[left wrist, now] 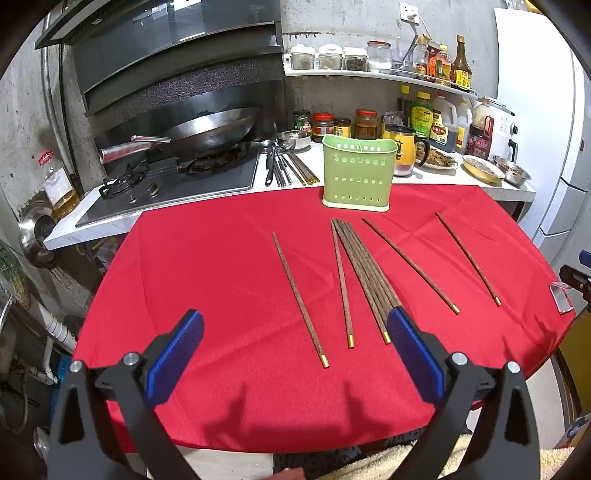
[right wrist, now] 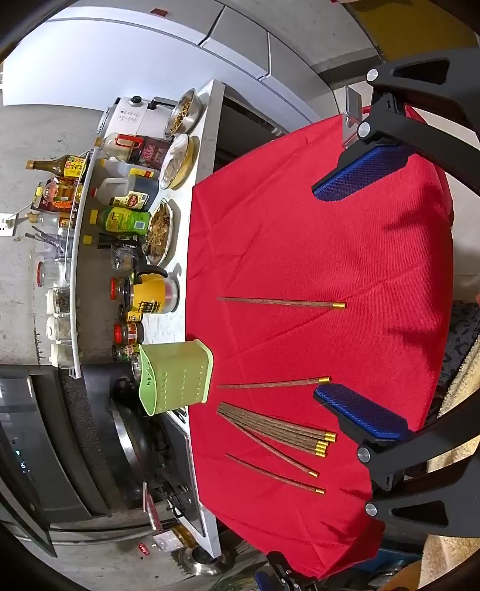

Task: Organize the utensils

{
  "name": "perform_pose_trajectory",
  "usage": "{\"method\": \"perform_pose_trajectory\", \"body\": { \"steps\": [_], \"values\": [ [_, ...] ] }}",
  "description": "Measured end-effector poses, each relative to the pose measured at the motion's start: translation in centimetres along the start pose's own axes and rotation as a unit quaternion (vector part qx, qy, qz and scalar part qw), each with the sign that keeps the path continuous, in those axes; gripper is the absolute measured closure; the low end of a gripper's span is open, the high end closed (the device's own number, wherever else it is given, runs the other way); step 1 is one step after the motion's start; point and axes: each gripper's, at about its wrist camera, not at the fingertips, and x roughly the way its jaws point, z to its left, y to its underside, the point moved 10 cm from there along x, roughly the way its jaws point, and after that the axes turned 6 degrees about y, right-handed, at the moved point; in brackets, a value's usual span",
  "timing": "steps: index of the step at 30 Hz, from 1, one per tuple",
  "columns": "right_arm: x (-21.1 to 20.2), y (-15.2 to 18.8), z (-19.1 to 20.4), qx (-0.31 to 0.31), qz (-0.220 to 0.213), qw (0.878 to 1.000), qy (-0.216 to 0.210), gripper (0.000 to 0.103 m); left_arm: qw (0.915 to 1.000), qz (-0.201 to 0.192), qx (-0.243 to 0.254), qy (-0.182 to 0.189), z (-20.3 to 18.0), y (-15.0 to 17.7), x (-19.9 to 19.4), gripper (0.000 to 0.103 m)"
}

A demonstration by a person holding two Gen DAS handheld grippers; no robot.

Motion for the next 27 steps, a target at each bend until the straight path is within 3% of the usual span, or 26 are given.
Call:
{"method": "perform_pose_trajectory", "body": {
  "steps": [27],
  "values": [
    [0.02,-0.19,-0.58,0.003,-0.002,1.0,-0.001,0.006,1.0,-0.004,0.002,0.001,-0.07,-0.2,-0.37,0.006]
  ]
}}
